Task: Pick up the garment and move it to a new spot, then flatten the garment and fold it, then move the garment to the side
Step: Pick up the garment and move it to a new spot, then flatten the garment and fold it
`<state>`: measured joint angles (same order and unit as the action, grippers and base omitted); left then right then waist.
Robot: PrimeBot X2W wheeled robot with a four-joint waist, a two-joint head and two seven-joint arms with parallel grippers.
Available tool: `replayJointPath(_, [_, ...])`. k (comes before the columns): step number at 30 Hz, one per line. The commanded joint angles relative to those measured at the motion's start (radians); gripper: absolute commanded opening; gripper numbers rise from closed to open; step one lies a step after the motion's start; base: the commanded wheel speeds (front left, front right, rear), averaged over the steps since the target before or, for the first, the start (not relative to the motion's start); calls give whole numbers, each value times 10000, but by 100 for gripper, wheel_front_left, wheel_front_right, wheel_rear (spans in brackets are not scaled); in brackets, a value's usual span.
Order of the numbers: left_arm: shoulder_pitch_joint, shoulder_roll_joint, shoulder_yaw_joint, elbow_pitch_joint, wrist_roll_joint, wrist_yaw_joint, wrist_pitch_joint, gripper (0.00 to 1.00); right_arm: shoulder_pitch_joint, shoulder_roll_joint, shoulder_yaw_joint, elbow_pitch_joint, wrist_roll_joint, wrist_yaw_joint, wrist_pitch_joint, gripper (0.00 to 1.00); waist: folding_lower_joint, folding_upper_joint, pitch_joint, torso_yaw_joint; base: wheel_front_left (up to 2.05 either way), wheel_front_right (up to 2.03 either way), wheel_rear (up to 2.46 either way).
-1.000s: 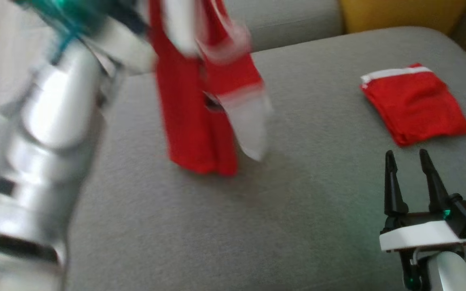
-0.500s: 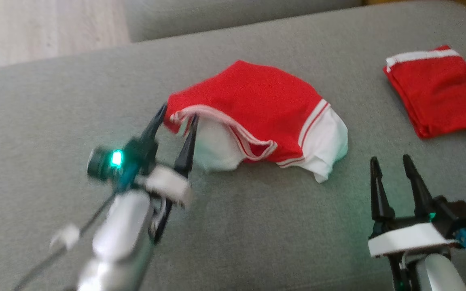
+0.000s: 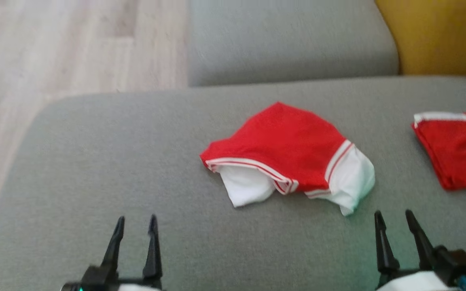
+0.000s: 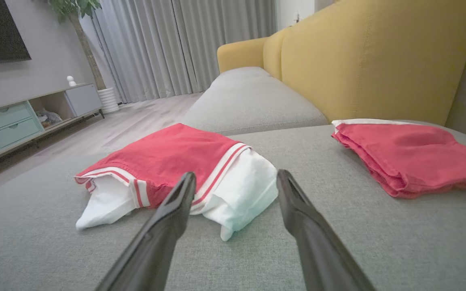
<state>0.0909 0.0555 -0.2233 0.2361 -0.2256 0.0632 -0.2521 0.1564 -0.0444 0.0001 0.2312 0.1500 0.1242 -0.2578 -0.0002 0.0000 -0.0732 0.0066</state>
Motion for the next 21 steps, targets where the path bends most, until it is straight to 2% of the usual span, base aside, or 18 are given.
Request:
replayJointPath(1, [-135,-42,370,-485,142,74,-96,100,-93,-59,223,-367,57,65,-40,100,2,0,-356,324,0,0,0])
replayJointPath(8, [550,-50,332,-1325,274,417,-96,100,123,-59,269,-551,51,65,-40,100,2,0,-588,444,0,0,0])
replayJointPath(21, [692,-52,255,-1221,443,423,-97,100,223,-59,359,-654,-11,65,-40,100,2,0,-642,395,0,0,0])
